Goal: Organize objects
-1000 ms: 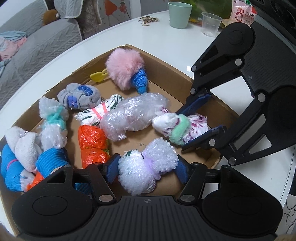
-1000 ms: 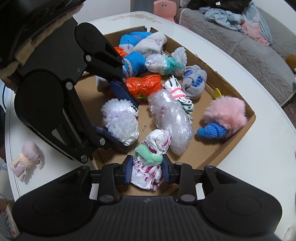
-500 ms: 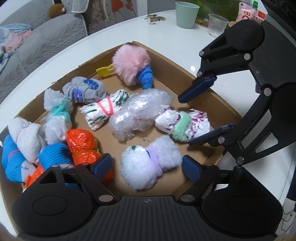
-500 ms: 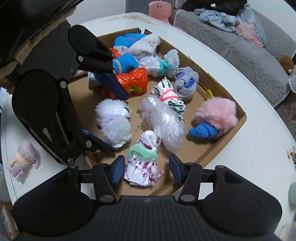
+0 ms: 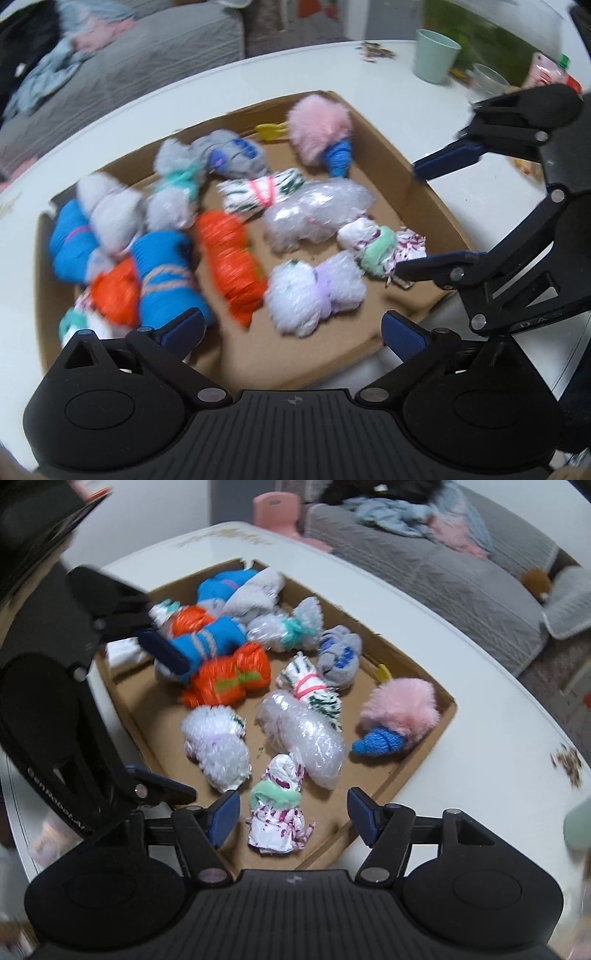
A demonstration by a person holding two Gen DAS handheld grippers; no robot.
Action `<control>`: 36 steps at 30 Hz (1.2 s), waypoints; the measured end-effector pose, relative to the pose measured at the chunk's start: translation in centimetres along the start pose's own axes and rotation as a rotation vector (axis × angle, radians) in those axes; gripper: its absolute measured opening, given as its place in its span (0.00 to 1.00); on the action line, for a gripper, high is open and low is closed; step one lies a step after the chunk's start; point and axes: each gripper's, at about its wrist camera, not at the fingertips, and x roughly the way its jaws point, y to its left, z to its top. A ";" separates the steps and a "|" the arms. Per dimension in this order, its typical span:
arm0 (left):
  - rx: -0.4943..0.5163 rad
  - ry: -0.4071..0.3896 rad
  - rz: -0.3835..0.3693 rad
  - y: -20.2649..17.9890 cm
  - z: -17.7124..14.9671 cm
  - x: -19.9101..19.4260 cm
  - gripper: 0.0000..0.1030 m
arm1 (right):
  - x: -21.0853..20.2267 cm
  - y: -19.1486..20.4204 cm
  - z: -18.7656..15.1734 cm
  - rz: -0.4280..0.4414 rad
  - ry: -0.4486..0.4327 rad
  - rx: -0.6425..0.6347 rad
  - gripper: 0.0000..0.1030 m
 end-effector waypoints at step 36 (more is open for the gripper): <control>-0.344 -0.095 0.233 6.3 -1.7 -4.8 0.99 | 0.3 2.3 3.6 -0.211 -0.064 0.370 0.98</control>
